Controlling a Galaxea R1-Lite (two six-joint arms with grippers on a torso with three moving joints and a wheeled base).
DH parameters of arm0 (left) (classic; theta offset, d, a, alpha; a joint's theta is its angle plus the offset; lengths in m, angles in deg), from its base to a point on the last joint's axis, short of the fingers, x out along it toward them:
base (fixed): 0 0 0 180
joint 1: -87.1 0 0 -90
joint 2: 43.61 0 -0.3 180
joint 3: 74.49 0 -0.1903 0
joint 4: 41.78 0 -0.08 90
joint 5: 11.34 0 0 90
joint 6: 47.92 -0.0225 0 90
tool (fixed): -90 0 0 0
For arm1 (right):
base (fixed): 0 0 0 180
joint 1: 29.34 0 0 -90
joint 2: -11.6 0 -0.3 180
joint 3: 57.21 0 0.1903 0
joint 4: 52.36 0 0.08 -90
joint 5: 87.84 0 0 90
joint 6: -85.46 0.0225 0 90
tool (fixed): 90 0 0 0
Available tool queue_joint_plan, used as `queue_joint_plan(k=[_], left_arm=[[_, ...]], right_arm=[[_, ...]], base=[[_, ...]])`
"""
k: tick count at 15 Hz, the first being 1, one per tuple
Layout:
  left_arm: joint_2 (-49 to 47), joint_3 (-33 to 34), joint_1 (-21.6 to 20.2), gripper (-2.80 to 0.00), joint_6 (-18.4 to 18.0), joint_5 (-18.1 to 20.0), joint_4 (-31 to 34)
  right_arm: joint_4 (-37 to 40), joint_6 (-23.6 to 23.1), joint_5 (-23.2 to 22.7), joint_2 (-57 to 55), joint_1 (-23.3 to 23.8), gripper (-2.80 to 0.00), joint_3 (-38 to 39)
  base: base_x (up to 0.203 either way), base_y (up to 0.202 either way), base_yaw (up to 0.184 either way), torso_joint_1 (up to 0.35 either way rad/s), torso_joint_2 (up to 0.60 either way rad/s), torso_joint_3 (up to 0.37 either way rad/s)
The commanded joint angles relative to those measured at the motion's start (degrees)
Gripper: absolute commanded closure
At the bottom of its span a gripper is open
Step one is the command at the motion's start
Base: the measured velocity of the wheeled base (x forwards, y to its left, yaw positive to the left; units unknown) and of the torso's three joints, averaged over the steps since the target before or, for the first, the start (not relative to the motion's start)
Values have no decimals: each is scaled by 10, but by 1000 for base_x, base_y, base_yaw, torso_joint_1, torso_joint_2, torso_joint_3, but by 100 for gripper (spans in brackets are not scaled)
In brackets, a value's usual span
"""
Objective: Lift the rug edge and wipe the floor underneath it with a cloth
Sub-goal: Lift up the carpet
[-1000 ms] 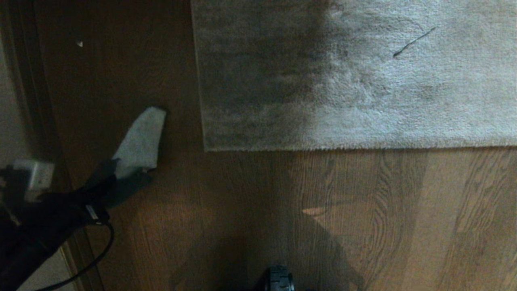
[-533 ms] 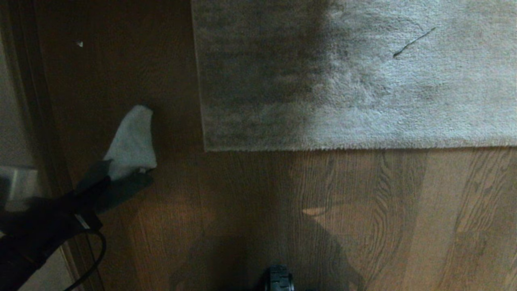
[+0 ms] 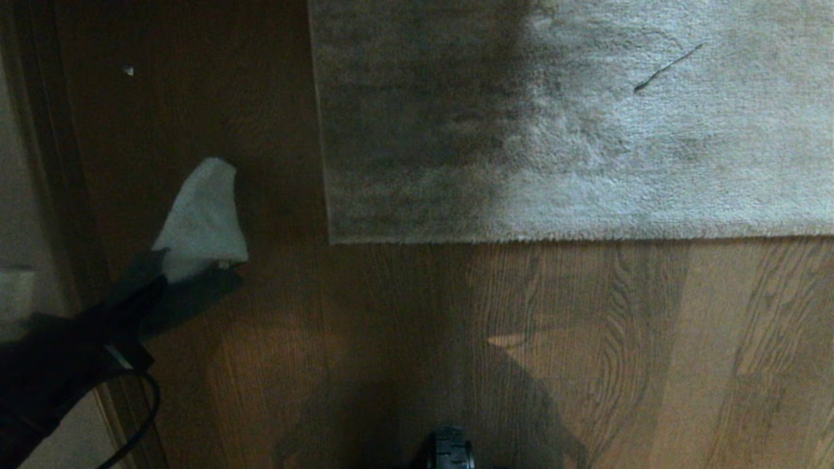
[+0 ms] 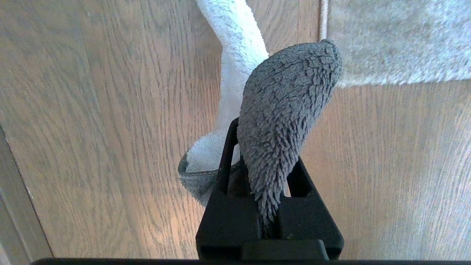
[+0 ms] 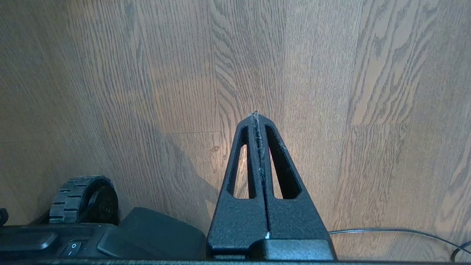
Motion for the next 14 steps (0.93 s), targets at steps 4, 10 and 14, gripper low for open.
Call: queue_joint_plan(k=[4, 10, 14], left_arm=[[56, 0, 66, 0, 0, -10, 81], [154, 0, 81, 0, -3, -14, 289], [243, 0, 78, 0, -5, -20, 447]], right_arm=[[0, 0, 0, 0, 0, 0, 0], [0, 0, 0, 0, 0, 0, 0], [0, 0, 0, 0, 0, 0, 0]], base=[[0, 0, 0, 0, 0, 0], [0, 0, 0, 0, 0, 0], [0, 0, 0, 0, 0, 0]])
